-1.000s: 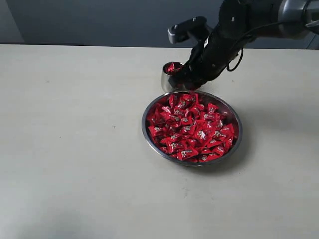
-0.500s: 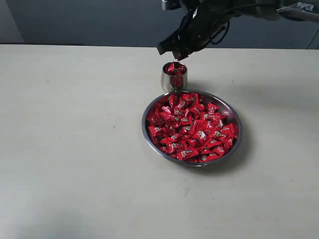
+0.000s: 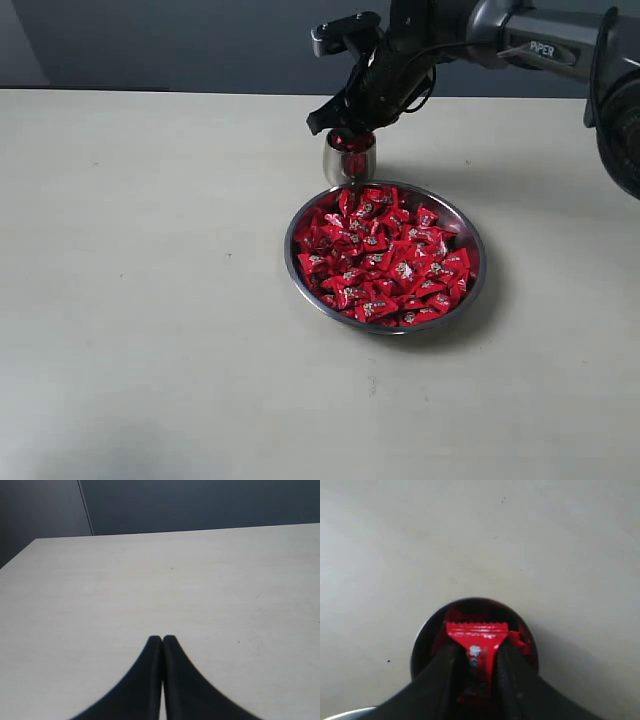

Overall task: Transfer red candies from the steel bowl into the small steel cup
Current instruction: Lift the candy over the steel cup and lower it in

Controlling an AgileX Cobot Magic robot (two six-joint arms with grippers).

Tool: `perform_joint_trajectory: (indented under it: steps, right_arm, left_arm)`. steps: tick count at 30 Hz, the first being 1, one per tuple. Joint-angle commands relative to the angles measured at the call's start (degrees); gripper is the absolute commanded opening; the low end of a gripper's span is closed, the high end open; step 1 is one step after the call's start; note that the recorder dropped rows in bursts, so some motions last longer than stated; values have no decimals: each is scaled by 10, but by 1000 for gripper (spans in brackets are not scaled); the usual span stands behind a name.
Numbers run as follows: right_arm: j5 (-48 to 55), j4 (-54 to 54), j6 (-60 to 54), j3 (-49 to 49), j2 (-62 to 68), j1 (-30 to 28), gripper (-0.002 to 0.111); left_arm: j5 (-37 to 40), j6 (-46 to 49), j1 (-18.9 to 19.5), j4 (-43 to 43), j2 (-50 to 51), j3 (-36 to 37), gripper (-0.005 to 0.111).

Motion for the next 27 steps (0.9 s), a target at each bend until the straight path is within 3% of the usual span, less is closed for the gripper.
perform_joint_trajectory:
  steps: [1, 8, 15, 27]
  right_arm:
    - [-17, -13, 1, -6, 1, -3, -1]
    - [-20, -15, 1, -6, 1, -3, 1]
    - [-20, -10, 1, -6, 1, -3, 36]
    - [-21, -13, 1, -6, -3, -3, 37]
  left_arm:
    - [-4, -1, -4, 1, -3, 3, 0]
    - [-4, -1, -4, 1, -3, 3, 0]
    - [-4, -1, -4, 1, -3, 3, 0]
    - [-4, -1, -4, 1, -3, 3, 0]
